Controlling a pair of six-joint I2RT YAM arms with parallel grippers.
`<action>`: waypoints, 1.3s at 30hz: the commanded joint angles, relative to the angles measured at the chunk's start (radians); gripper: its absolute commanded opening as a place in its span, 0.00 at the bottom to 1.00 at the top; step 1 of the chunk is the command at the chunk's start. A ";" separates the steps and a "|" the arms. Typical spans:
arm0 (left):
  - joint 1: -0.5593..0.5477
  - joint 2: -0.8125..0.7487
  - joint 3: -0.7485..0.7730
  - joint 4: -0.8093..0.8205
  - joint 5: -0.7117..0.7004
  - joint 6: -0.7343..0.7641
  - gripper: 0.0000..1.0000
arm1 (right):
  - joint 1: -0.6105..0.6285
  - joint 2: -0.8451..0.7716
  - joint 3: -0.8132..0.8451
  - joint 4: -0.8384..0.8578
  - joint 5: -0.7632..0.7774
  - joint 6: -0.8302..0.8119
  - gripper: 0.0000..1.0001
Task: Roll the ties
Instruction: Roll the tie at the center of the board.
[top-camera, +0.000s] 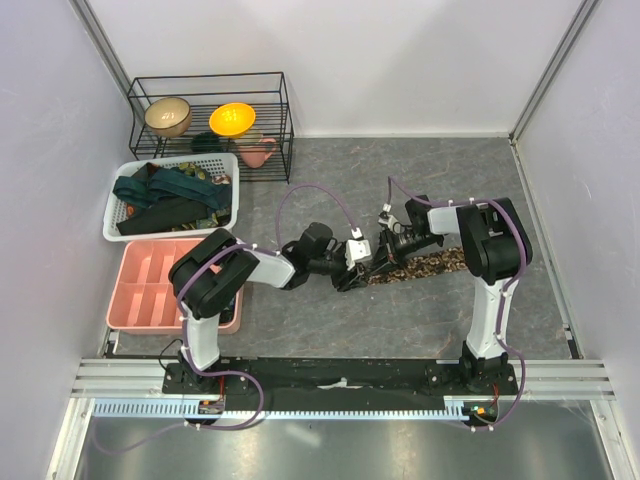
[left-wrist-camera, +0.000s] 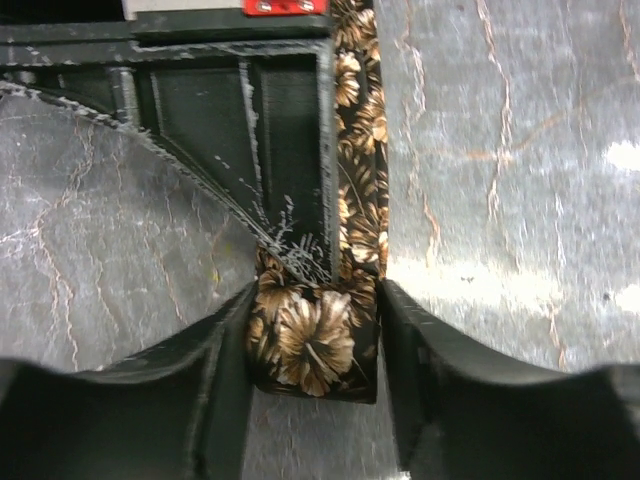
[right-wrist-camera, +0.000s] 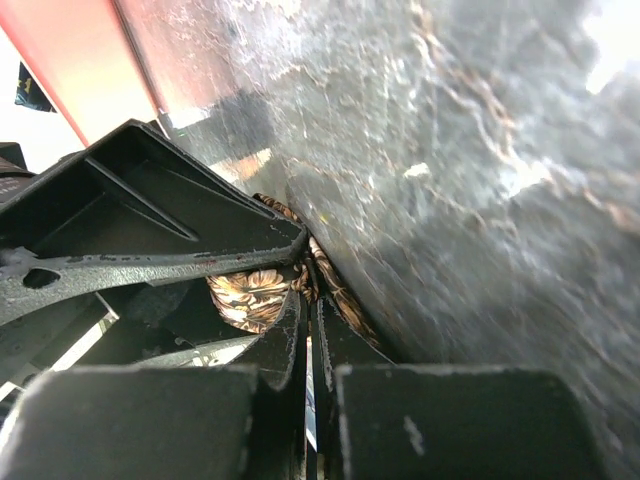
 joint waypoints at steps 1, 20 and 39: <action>0.023 0.003 -0.067 -0.016 0.011 0.001 0.63 | 0.021 0.080 0.004 0.101 0.244 -0.067 0.00; 0.003 -0.019 -0.045 -0.066 -0.127 0.045 0.32 | 0.061 0.110 0.077 0.104 0.227 -0.164 0.01; -0.028 0.046 0.285 -0.706 -0.296 0.157 0.15 | -0.002 -0.035 0.180 -0.158 0.082 -0.127 0.38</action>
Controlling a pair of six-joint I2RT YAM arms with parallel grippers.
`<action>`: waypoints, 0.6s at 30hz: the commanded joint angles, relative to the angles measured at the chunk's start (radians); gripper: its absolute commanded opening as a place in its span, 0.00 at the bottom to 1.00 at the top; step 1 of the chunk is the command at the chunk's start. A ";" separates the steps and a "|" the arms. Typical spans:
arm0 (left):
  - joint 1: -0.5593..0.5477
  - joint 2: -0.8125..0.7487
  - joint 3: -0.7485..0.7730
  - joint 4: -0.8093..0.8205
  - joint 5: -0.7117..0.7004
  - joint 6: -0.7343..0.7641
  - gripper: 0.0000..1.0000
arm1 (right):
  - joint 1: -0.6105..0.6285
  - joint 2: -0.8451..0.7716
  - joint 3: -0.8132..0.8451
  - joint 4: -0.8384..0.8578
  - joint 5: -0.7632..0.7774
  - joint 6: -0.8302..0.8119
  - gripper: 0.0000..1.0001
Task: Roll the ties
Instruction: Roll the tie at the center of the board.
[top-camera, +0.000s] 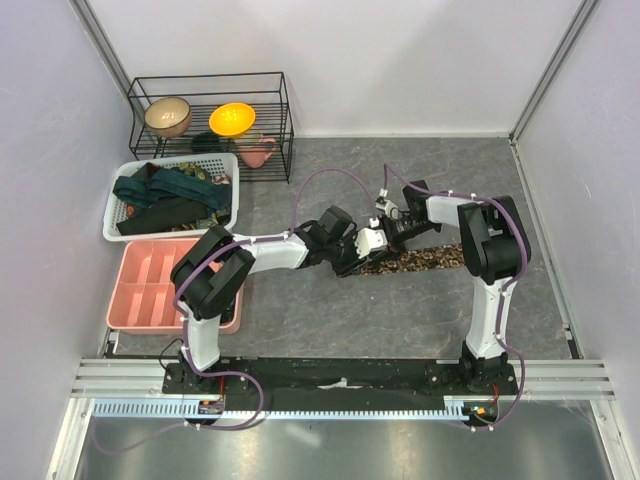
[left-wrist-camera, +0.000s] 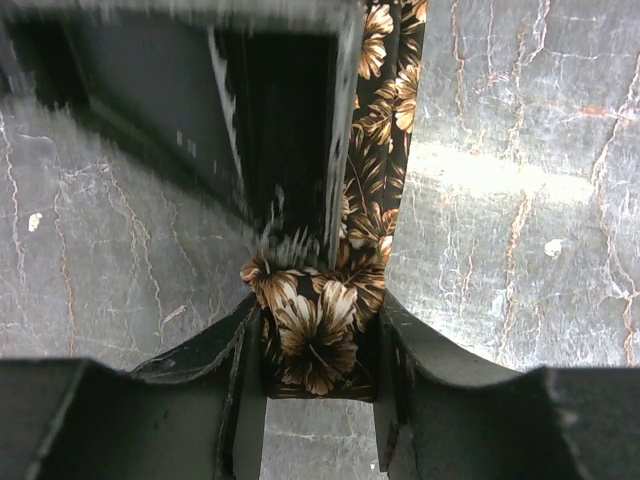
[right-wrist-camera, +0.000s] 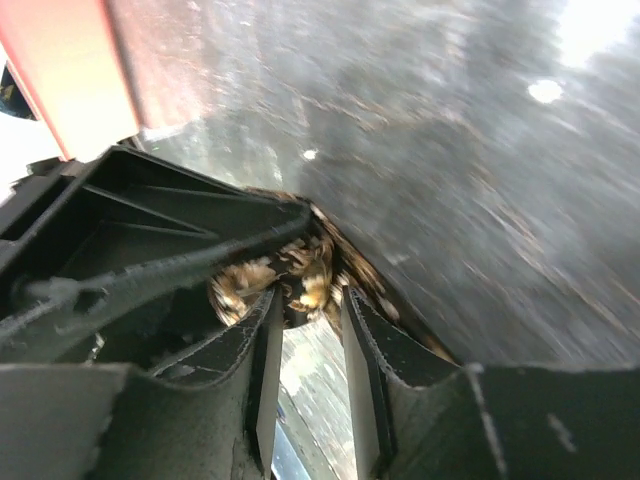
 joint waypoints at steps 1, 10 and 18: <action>-0.005 0.052 0.015 -0.156 -0.058 0.056 0.15 | -0.019 -0.058 0.034 -0.090 0.025 -0.050 0.38; -0.009 0.073 0.046 -0.194 -0.052 0.068 0.15 | -0.027 -0.086 0.042 -0.072 -0.058 0.014 0.44; -0.019 0.079 0.052 -0.200 -0.058 0.072 0.15 | -0.005 -0.051 0.041 0.016 -0.058 0.117 0.45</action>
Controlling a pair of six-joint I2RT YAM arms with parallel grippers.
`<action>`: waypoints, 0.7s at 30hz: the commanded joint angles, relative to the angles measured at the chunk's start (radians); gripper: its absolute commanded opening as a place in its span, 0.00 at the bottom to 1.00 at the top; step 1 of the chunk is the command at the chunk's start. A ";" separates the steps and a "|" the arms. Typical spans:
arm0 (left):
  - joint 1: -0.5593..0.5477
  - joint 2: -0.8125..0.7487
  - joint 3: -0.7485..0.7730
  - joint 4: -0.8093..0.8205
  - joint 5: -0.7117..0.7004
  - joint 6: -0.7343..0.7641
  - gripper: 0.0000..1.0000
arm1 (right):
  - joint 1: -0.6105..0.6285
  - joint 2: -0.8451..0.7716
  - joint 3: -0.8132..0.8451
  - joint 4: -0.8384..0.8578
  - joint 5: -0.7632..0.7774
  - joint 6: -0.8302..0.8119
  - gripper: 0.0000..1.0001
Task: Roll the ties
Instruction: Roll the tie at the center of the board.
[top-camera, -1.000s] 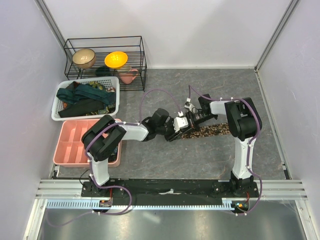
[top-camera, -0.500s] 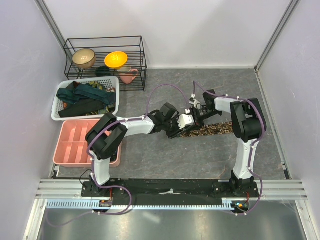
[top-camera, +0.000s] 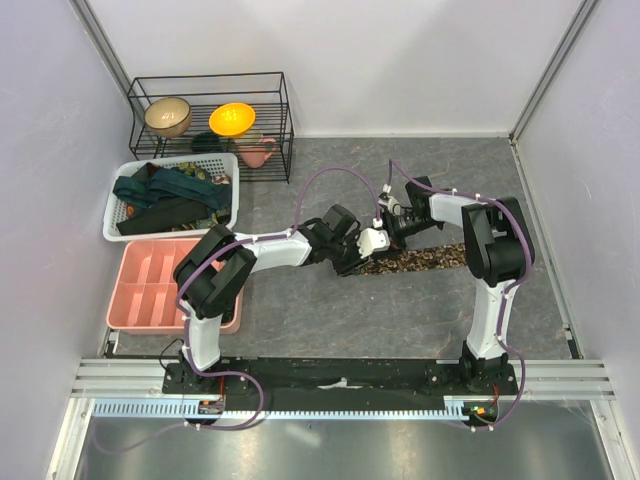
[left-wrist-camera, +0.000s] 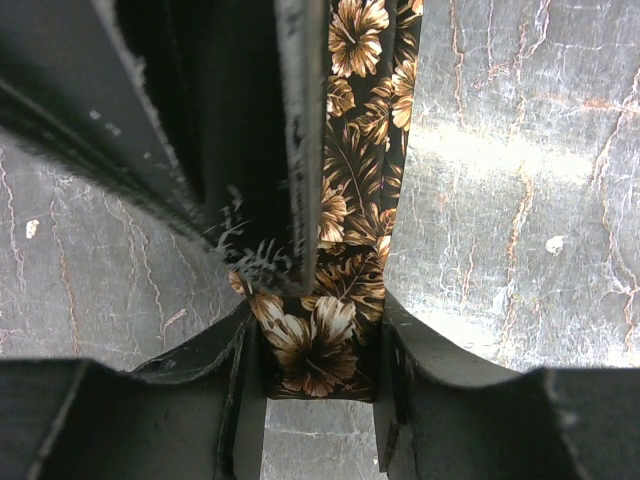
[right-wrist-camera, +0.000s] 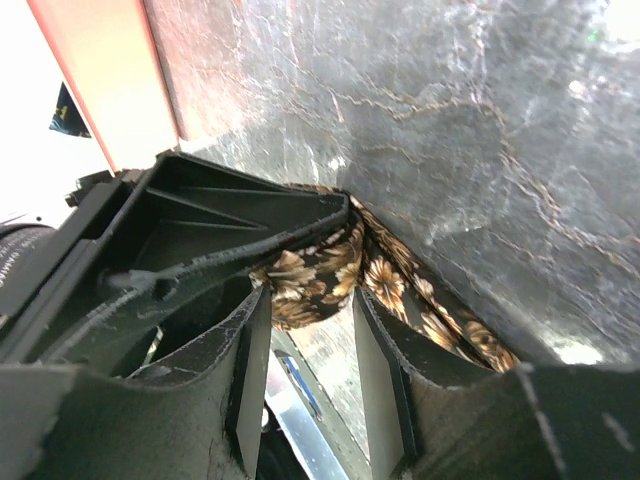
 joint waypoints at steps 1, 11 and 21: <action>-0.010 0.063 -0.006 -0.115 -0.047 0.044 0.15 | 0.016 -0.012 0.025 0.055 -0.036 0.052 0.45; -0.016 0.069 -0.004 -0.118 -0.046 0.058 0.15 | 0.033 -0.051 -0.008 0.053 -0.037 0.037 0.50; -0.016 0.076 0.002 -0.127 -0.039 0.061 0.18 | 0.035 0.015 -0.011 -0.016 0.095 -0.052 0.18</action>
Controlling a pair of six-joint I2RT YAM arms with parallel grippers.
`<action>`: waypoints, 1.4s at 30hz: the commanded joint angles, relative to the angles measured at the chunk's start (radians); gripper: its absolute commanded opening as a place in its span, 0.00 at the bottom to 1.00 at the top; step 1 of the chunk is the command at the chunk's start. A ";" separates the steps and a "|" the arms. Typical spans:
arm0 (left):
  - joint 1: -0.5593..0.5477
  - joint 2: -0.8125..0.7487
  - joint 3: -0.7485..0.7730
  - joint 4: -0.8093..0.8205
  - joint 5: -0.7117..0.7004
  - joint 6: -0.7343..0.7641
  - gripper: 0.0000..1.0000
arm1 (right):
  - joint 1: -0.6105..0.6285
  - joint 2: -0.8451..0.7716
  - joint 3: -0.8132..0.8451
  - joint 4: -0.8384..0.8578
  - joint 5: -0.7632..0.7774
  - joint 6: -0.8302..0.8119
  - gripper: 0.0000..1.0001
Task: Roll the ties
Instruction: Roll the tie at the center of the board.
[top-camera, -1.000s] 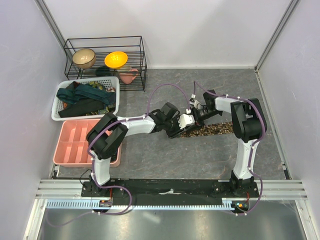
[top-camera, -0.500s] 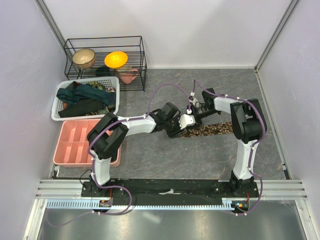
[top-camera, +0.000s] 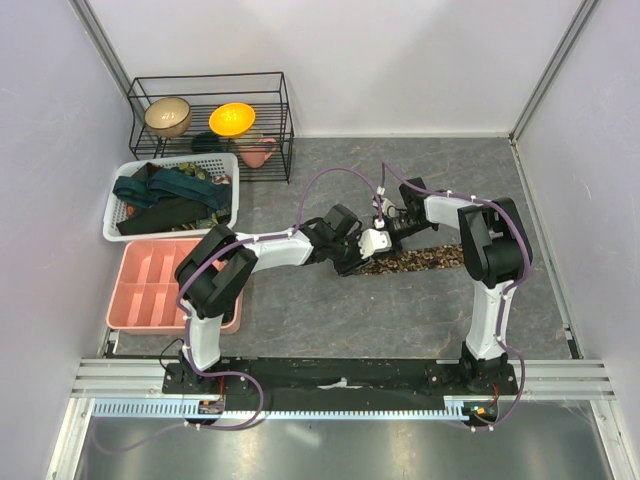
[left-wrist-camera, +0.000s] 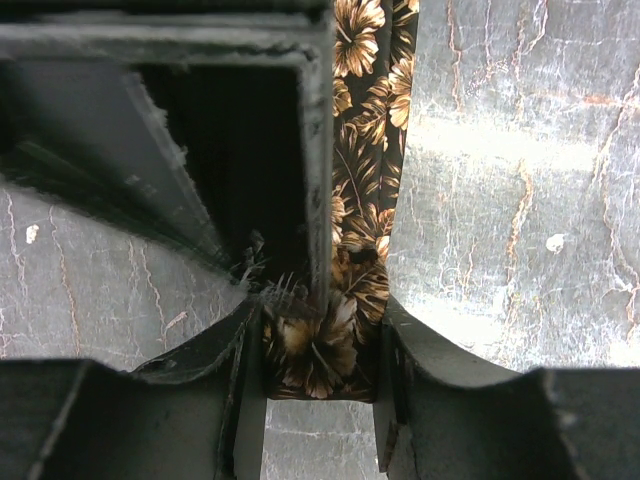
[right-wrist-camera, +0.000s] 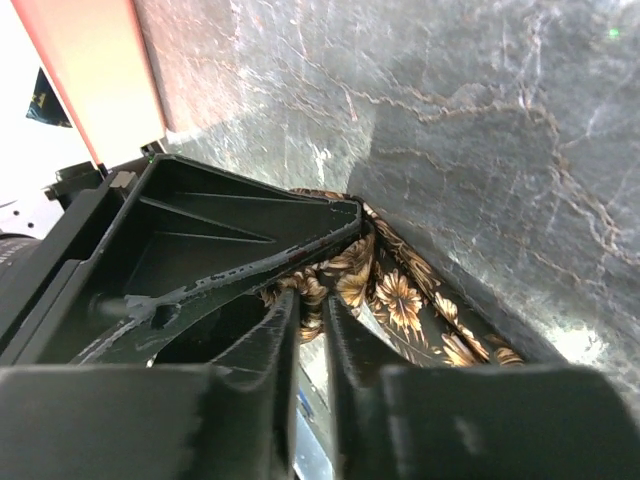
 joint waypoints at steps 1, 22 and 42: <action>-0.010 0.068 -0.015 -0.104 -0.032 0.044 0.19 | 0.000 0.024 0.000 -0.043 0.084 -0.066 0.13; 0.117 -0.088 -0.312 0.540 0.335 -0.183 0.79 | -0.037 0.057 0.000 -0.069 0.358 -0.178 0.00; 0.050 0.052 -0.252 0.709 0.300 -0.275 0.53 | -0.008 0.044 -0.061 0.004 0.354 -0.155 0.00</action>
